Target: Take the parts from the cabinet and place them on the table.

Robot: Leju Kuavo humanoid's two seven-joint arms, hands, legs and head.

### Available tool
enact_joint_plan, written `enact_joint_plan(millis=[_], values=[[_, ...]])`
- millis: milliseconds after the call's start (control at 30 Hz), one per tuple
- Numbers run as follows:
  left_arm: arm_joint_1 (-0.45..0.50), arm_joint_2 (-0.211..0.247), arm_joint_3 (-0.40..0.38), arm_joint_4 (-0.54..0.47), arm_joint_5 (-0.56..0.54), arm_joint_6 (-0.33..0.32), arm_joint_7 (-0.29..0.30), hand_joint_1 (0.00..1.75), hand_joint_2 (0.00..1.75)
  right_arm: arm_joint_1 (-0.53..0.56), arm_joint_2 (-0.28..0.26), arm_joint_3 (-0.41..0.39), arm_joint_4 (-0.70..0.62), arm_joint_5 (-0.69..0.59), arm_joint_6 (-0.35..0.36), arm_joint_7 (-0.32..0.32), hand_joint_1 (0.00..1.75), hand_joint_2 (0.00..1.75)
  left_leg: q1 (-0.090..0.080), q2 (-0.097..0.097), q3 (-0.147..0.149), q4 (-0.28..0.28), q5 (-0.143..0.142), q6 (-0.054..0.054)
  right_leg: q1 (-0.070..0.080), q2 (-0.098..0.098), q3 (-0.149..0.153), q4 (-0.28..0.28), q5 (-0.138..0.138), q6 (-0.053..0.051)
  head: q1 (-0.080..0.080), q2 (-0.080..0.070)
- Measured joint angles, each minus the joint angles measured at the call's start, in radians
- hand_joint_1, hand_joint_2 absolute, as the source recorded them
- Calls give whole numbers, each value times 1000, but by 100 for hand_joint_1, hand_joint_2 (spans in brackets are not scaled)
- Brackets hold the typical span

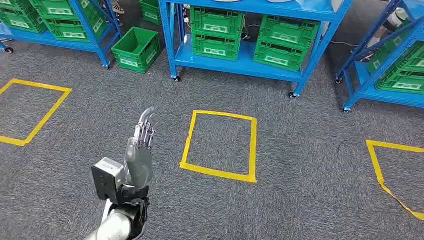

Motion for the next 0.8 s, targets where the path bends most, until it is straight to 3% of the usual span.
enact_joint_plan(millis=[100,133,267,300,400,633,733,800], values=[[13,7,2,29,57,3,10,0,0,1,0,0,0,-18,-2,0,0,0,0,1,0,0,0,0,0,0,0,0,0,0,0,0],[19,9,2,49,93,0,-4,0,175,2,0,0,0,-24,-3,1,0,0,0,1,0,0,0,0,0,0,0,0,0,0,0,0],[37,10,1,152,215,37,-82,0,175,3,0,0,0,-29,-17,13,0,0,0,1,0,0,0,-1,0,0,-1,0,-1,-1,0,0],[41,10,2,185,223,44,-103,0,175,3,0,0,0,-29,-20,14,0,175,0,2,0,0,0,-1,0,0,-1,0,-1,-1,0,0],[63,4,49,283,164,50,-143,0,175,4,0,0,0,-31,-23,16,0,175,0,4,0,0,-1,-1,0,1,0,0,-1,-1,0,0],[155,-7,365,502,487,34,-269,0,175,12,-8,0,0,-51,-43,36,0,175,1,18,4,-2,-4,-4,0,10,-1,3,-3,-4,0,0],[169,-11,500,614,633,2,-284,0,175,17,-11,0,0,-62,-47,56,0,175,1,20,5,-2,-4,-5,1,12,-2,3,-3,-5,0,0],[148,-14,578,727,671,-10,-295,0,175,17,-10,0,0,-68,-47,64,0,175,1,19,4,-2,-4,-5,1,11,-2,3,-3,-5,0,0]])
